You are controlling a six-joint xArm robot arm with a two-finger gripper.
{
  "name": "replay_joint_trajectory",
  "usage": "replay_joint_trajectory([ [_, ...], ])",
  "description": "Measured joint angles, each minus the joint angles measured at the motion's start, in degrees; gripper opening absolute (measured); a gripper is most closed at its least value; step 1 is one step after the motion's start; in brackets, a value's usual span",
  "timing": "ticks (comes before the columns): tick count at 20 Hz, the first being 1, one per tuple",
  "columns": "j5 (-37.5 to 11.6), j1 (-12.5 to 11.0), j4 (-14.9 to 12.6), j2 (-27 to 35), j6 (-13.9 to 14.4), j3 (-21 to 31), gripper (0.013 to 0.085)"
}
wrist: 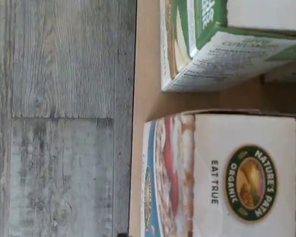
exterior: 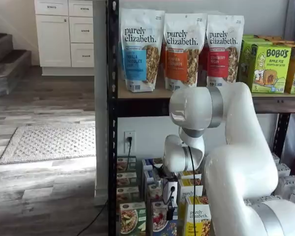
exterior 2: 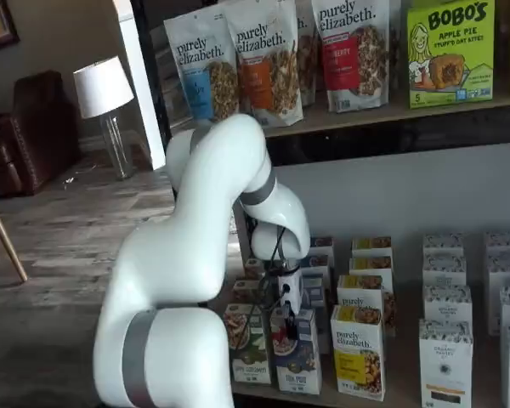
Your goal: Pick up the blue and white box that is on the bottom shelf, the second box from the left
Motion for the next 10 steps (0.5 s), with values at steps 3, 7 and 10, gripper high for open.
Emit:
replay_joint_trajectory([
  [3, -0.2, 0.0, 0.2, -0.1, -0.2, 0.2, 0.085],
  [7, -0.1, -0.1, 0.5, -0.4, -0.5, 0.4, 0.085],
  [10, 0.0, -0.2, 0.3, -0.5, -0.5, 0.6, 0.085],
])
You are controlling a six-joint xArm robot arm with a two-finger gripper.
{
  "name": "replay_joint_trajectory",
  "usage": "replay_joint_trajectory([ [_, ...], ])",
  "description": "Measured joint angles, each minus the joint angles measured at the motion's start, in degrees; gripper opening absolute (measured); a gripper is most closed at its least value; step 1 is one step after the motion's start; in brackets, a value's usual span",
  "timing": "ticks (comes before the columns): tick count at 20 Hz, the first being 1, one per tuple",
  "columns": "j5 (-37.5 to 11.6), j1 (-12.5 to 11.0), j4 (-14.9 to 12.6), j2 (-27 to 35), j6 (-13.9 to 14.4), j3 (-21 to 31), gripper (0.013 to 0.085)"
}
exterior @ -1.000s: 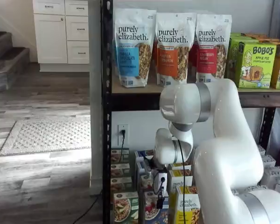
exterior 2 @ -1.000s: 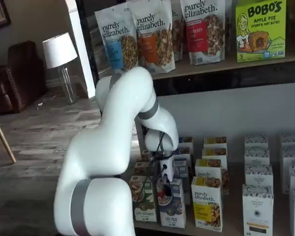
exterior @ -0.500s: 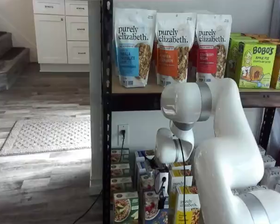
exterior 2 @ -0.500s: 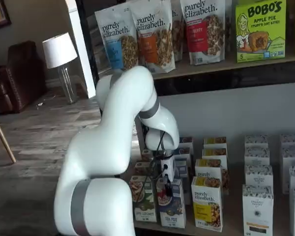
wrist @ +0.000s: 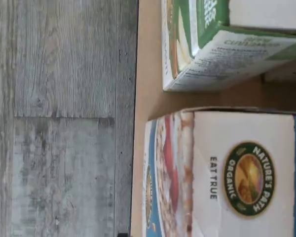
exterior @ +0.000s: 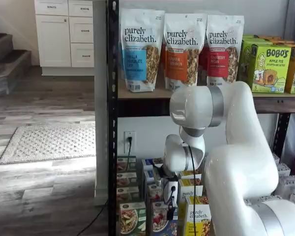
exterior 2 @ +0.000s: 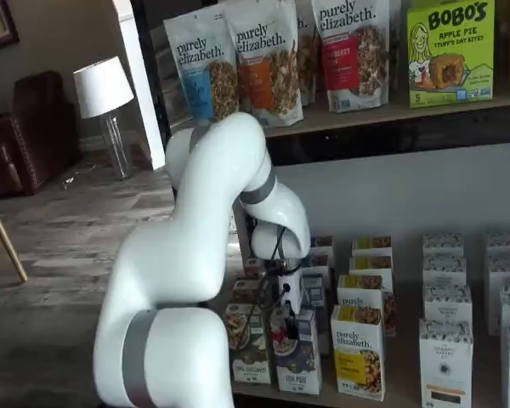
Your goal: Pick up the blue and white box that is on the bottom shelf, the second box from the left
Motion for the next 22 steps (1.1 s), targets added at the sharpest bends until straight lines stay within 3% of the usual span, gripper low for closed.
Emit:
replay_joint_trajectory([
  [16, -0.4, 0.4, 0.6, 0.7, -0.1, -0.8, 0.085],
  [18, -0.4, 0.4, 0.4, 0.8, 0.0, -0.9, 0.077],
  [22, -0.5, 0.5, 0.3, 1.0, 0.3, -1.0, 0.069],
])
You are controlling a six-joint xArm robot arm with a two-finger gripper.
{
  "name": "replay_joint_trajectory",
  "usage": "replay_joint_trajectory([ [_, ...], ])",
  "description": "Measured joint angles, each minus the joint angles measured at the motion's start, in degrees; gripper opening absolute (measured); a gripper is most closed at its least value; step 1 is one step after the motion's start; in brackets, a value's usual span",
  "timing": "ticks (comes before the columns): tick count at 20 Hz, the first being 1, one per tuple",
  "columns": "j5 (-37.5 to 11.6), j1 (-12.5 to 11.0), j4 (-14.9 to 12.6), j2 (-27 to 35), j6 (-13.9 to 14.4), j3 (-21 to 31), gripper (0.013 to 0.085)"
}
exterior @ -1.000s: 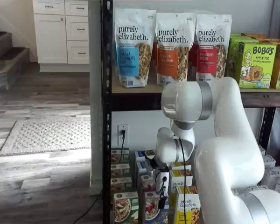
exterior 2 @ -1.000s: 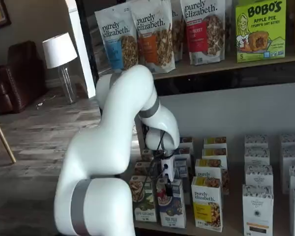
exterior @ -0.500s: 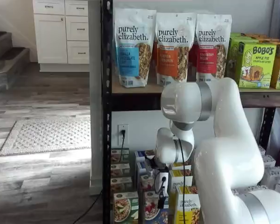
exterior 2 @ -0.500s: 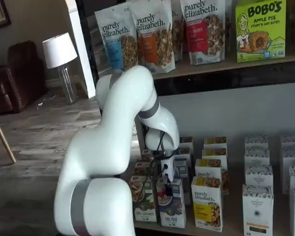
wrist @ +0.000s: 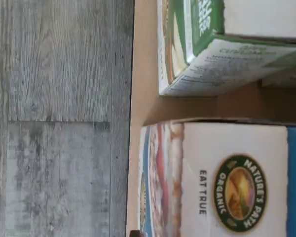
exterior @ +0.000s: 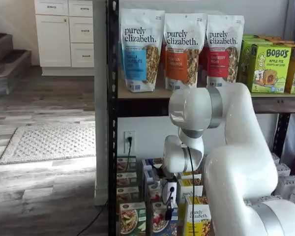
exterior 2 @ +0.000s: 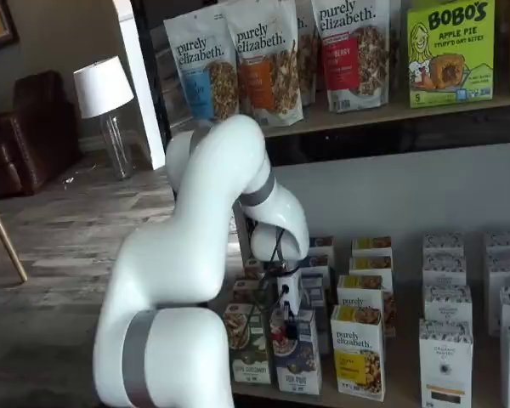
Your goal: Pick up the blue and white box that is on the bottom shelf, the second box from the left
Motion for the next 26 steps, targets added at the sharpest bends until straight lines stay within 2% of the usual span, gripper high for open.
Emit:
replay_joint_trajectory([
  [2, 0.0, 0.0, 0.0, 0.1, 0.0, 0.0, 0.069],
  [3, -0.1, 0.1, 0.1, 0.1, 0.0, 0.0, 0.065],
  [8, -0.4, 0.2, 0.2, 0.2, 0.1, 0.0, 0.065],
  [9, -0.4, 0.2, 0.2, 0.2, 0.1, 0.0, 0.061],
  [12, -0.4, 0.3, 0.3, 0.2, 0.0, 0.0, 0.057],
  [13, -0.4, 0.3, 0.4, 0.1, 0.0, 0.1, 0.053],
  [15, -0.4, 0.4, 0.5, 0.1, -0.1, 0.2, 0.053],
  [16, -0.4, 0.4, 0.5, 0.0, -0.1, 0.3, 0.049],
  [26, -1.9, 0.5, 1.0, -1.4, -0.4, 2.4, 0.049],
])
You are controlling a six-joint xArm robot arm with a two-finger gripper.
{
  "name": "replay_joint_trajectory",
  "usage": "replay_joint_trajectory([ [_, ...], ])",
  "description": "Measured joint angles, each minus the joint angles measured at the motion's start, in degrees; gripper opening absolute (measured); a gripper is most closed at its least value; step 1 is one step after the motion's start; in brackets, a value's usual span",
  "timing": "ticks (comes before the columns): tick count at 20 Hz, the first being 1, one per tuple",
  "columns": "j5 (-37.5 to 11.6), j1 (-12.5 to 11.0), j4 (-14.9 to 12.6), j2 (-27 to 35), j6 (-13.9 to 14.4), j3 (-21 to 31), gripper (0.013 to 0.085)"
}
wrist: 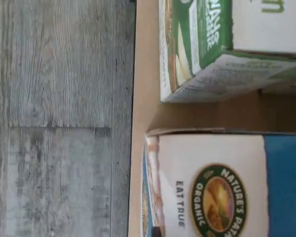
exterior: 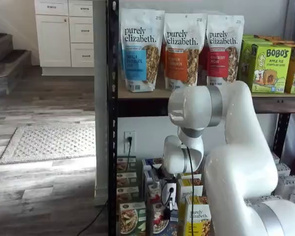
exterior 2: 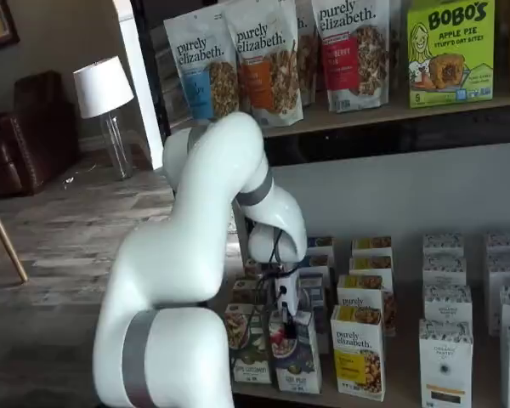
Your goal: Pick up the blue and white box that is on the bottom shelf, the second box from the left
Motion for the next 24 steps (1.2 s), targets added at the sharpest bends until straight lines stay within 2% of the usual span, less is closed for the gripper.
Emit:
replay_joint_trajectory([
  [4, -1.2, 0.2, 1.0, -1.6, -0.7, 2.3, 0.049],
  [9, -1.8, 0.3, 1.0, -4.5, -0.6, 6.1, 0.049],
  [13, 0.0, 0.5, 0.0, -7.5, 0.4, 9.3, 0.049],
  [19, -0.4, 0.8, -2.1, -12.6, 2.6, 15.3, 0.049],
  [24, -0.5, 1.0, -1.3, -17.5, 2.1, 20.8, 0.049],
])
